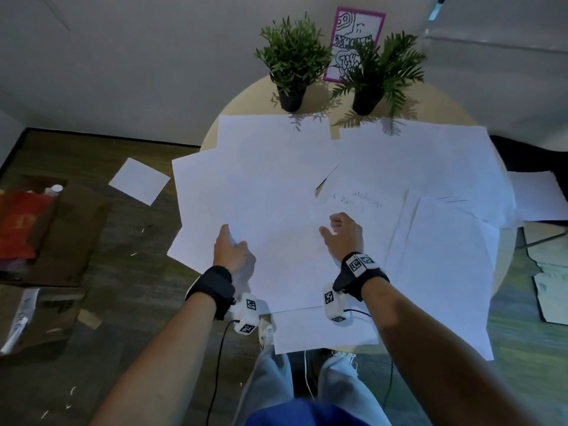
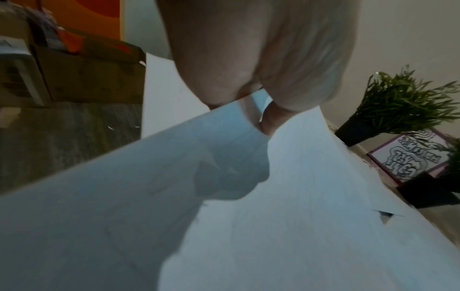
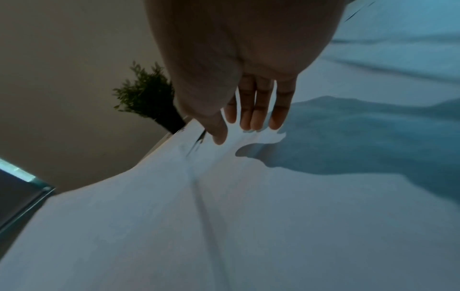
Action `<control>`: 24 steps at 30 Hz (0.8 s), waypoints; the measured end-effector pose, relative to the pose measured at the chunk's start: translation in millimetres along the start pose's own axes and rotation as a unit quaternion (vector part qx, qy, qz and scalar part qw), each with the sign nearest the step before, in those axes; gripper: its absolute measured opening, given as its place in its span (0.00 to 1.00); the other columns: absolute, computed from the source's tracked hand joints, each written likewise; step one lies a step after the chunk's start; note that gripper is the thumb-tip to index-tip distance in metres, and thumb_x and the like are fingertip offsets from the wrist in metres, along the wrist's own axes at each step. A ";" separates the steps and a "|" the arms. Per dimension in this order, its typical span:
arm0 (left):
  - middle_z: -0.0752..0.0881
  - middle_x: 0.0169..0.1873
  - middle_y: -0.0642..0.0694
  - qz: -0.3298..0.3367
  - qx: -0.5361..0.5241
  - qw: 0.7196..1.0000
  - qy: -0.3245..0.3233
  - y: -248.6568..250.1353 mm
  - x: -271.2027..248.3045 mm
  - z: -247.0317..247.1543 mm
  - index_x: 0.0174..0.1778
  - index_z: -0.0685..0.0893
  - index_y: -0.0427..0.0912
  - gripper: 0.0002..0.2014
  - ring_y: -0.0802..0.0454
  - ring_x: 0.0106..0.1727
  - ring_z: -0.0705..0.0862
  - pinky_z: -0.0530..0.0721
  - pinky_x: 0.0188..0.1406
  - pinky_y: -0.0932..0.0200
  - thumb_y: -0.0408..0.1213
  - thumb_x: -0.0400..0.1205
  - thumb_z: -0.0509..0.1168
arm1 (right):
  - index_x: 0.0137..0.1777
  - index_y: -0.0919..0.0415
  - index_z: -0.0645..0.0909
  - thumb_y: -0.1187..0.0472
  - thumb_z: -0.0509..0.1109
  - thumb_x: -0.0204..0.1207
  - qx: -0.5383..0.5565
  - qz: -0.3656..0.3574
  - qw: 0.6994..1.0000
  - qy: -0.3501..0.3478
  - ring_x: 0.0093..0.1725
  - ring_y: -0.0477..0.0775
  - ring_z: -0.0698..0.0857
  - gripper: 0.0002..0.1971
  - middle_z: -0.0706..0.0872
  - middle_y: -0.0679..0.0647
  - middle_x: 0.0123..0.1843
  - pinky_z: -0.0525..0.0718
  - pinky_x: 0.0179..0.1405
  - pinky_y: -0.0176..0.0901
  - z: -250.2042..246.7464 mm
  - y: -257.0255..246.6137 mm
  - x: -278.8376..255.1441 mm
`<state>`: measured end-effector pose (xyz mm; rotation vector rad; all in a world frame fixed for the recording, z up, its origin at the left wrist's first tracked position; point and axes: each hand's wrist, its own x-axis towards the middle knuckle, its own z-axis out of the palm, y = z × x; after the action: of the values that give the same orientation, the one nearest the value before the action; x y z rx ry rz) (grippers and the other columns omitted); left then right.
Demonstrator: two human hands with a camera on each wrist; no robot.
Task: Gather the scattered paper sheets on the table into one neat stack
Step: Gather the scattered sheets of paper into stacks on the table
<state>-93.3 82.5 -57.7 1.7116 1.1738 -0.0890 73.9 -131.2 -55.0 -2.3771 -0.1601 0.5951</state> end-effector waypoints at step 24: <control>0.66 0.80 0.35 -0.032 0.020 0.998 0.047 -22.0 -2.5 -15.9 0.82 0.59 0.37 0.31 0.35 0.80 0.66 0.67 0.79 0.41 0.30 0.84 0.63 | 0.69 0.55 0.78 0.49 0.77 0.71 -0.149 0.168 0.974 -0.013 0.62 0.62 0.85 0.26 0.86 0.55 0.63 0.79 0.65 0.55 -31.8 28.3 -26.0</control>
<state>-117.6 93.2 -63.7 1.7297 1.3055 -0.0721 64.2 -178.4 -42.2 -2.7133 0.1574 0.8088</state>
